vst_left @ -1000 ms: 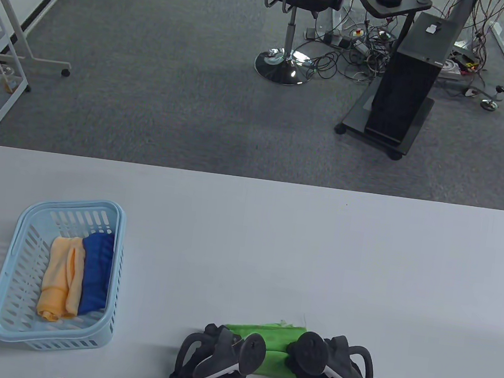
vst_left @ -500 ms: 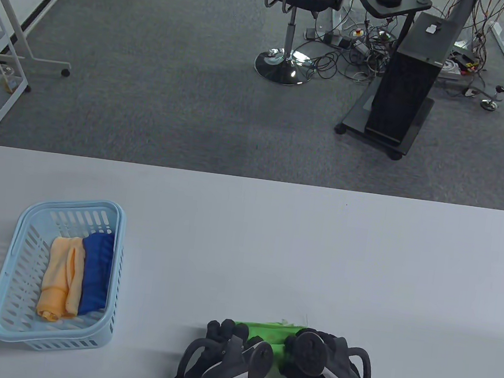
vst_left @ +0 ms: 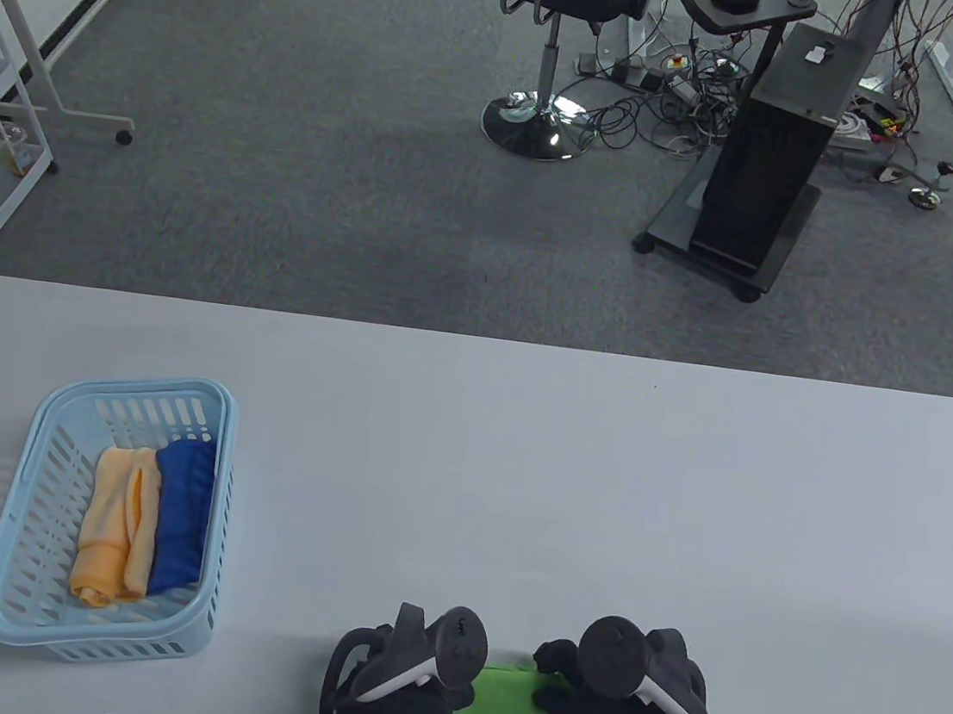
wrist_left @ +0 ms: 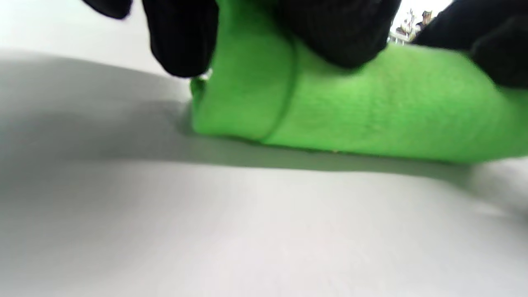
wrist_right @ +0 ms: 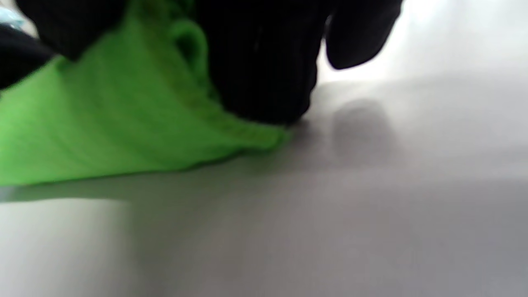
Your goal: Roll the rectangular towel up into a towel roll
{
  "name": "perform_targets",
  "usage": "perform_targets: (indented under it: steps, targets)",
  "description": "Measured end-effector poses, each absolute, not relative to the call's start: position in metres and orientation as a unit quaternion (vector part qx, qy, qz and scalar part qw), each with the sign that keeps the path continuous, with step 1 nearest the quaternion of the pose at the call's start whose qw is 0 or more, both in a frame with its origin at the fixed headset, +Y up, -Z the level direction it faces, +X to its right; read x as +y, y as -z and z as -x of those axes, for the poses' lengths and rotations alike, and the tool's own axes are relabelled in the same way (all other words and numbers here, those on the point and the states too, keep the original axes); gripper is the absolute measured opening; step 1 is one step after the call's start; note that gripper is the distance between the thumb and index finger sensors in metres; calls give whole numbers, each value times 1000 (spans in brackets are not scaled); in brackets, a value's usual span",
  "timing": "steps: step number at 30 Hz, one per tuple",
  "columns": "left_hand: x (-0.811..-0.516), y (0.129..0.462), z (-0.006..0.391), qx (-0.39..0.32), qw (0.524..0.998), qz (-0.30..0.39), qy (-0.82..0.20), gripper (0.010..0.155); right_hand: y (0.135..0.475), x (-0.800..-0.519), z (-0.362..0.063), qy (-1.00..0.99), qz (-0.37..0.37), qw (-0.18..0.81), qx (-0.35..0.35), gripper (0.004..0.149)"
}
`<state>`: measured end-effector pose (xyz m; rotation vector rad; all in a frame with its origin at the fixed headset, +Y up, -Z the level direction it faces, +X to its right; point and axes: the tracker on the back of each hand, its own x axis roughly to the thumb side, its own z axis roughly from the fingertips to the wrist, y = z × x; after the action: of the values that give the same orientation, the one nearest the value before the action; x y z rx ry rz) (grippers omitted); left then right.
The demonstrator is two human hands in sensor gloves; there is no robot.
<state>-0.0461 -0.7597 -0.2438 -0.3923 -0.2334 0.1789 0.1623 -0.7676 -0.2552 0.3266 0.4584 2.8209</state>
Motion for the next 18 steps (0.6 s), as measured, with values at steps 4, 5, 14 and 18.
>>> perform_targets:
  steps: [4, 5, 14, 18]
  targets:
    - [-745, 233, 32, -174, 984, 15, -40, 49, 254, -769, -154, -989, -98, 59, 89, 61]
    - [-747, 233, 30, -194, 980, 17, -50, 50, 253, -769, -154, -991, -95, 51, 82, 61]
    - [-767, 252, 48, -105, 982, 146, -47, 63, 239, -759, -137, -963, -213, 150, 67, 54]
    - [-767, 258, 77, -52, 980, 176, -79, 60, 228, -757, -120, -955, -259, 117, 82, 65]
